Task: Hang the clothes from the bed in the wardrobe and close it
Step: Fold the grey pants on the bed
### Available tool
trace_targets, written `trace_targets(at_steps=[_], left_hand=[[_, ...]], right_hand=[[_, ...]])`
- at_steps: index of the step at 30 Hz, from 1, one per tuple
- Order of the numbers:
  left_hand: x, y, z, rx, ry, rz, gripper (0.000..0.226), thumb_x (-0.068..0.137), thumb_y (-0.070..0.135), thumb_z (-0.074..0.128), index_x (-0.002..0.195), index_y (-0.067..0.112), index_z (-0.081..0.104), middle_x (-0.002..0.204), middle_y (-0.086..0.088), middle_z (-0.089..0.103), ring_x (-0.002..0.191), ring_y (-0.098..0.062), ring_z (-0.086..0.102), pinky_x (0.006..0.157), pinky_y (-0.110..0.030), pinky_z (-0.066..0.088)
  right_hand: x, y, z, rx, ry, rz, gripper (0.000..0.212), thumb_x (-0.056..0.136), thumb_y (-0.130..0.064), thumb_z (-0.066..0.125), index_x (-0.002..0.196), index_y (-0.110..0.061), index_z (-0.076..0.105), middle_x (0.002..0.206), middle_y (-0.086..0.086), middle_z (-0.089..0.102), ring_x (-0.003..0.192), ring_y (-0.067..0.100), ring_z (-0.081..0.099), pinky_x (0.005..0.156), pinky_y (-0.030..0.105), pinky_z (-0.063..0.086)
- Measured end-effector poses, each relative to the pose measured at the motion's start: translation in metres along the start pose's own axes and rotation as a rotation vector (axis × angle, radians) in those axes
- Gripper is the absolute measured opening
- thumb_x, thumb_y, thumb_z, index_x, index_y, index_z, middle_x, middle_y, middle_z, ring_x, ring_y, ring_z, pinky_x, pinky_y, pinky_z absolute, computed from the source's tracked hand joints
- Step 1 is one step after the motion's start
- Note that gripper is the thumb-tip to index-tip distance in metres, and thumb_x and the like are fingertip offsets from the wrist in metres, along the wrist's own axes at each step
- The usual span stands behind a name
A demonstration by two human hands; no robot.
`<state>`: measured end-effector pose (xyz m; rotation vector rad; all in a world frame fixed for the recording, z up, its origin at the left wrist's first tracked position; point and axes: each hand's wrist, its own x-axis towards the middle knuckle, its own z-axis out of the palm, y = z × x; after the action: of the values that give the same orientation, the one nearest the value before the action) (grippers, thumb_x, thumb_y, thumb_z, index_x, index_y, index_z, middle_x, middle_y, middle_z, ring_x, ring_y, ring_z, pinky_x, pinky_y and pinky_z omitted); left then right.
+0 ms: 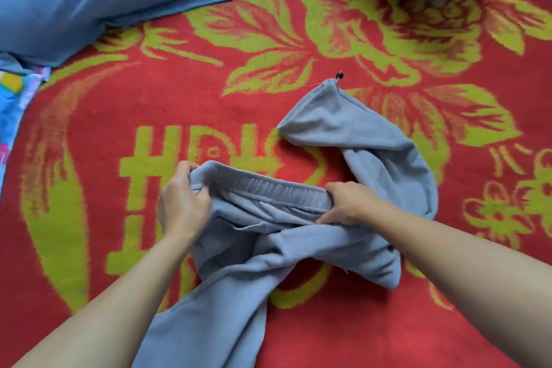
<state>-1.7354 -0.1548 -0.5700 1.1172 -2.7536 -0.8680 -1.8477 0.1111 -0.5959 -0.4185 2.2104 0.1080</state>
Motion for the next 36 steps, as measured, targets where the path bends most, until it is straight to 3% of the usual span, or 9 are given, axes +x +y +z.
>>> trace_targets(at_steps=[4,10,14,17,20,23,30,33,36], left_hand=[[0.033,-0.008,-0.048,-0.099,0.24,-0.078,0.017,0.081,0.008,0.06,0.097,0.013,0.056,0.091,-0.02,0.066,0.086,-0.04,0.059,0.07,-0.041,0.041],[0.093,-0.047,-0.1,-0.199,0.411,-0.219,0.036,0.08,0.021,0.059,0.112,0.01,0.05,0.109,-0.02,0.062,0.099,-0.037,0.058,0.086,-0.042,0.044],[0.096,-0.065,-0.088,-0.132,0.218,-0.22,0.065,0.075,0.023,0.071,0.132,0.014,0.041,0.121,-0.02,0.053,0.108,-0.037,0.054,0.098,-0.046,0.042],[0.066,-0.061,-0.058,0.034,0.027,-0.099,0.048,0.078,0.014,0.07,0.123,0.009,0.054,0.118,-0.025,0.05,0.109,-0.04,0.051,0.097,-0.042,0.04],[0.025,-0.053,-0.011,0.139,-0.264,0.064,0.047,0.079,0.022,0.072,0.122,0.012,0.058,0.119,-0.02,0.053,0.112,-0.037,0.052,0.096,-0.042,0.042],[-0.011,-0.057,0.025,0.332,-0.446,0.045,0.06,0.081,0.037,0.066,0.135,0.023,0.043,0.127,-0.01,0.05,0.119,-0.032,0.047,0.096,-0.044,0.039],[-0.085,-0.078,0.019,0.222,-0.56,0.156,0.06,0.084,0.045,0.05,0.139,0.022,0.042,0.118,-0.008,0.058,0.11,-0.03,0.056,0.091,-0.043,0.046],[-0.097,-0.104,-0.001,0.12,-0.304,0.144,0.053,0.083,0.042,0.038,0.123,0.014,0.058,0.106,-0.009,0.06,0.099,-0.031,0.056,0.085,-0.043,0.048],[-0.1,-0.15,-0.027,0.252,-0.035,-0.237,0.047,0.082,0.018,0.053,0.129,0.01,0.055,0.127,-0.018,0.053,0.114,-0.039,0.047,0.093,-0.05,0.039]], right_hand=[[0.001,-0.028,-0.063,0.036,0.133,-0.05,0.026,0.072,-0.042,0.074,0.083,-0.024,0.059,0.087,-0.002,0.064,0.093,0.027,0.062,0.062,0.03,0.039],[0.031,-0.116,-0.151,0.397,0.716,-0.314,0.029,0.083,-0.015,0.058,0.113,-0.017,0.056,0.112,0.009,0.059,0.102,0.032,0.056,0.076,0.036,0.042],[0.047,-0.108,-0.129,0.321,0.583,-0.294,0.061,0.085,-0.026,0.065,0.14,-0.022,0.038,0.133,0.012,0.05,0.12,0.032,0.05,0.093,0.041,0.042],[0.047,-0.06,-0.08,0.046,0.268,-0.13,0.08,0.074,-0.035,0.074,0.143,-0.029,0.033,0.138,0.003,0.047,0.128,0.029,0.044,0.096,0.044,0.04],[0.036,-0.02,-0.039,-0.123,0.172,-0.03,0.051,0.071,-0.045,0.072,0.114,-0.028,0.051,0.118,0.006,0.062,0.11,0.031,0.057,0.087,0.042,0.044],[0.008,-0.007,-0.005,-0.125,0.367,-0.059,0.034,0.078,-0.047,0.064,0.097,-0.022,0.052,0.102,0.012,0.067,0.094,0.037,0.062,0.069,0.04,0.043],[-0.062,-0.03,0.101,-0.218,0.071,-0.151,0.066,0.083,-0.046,0.058,0.139,-0.018,0.036,0.126,0.008,0.054,0.114,0.03,0.054,0.089,0.038,0.045],[-0.064,-0.051,0.1,-0.174,0.309,-0.155,0.059,0.071,-0.037,0.068,0.124,-0.015,0.054,0.112,0.009,0.058,0.103,0.032,0.057,0.079,0.042,0.05],[-0.062,-0.08,0.095,-0.065,0.568,-0.356,0.052,0.06,-0.026,0.074,0.11,-0.017,0.064,0.11,0.007,0.06,0.099,0.032,0.059,0.072,0.041,0.052]])
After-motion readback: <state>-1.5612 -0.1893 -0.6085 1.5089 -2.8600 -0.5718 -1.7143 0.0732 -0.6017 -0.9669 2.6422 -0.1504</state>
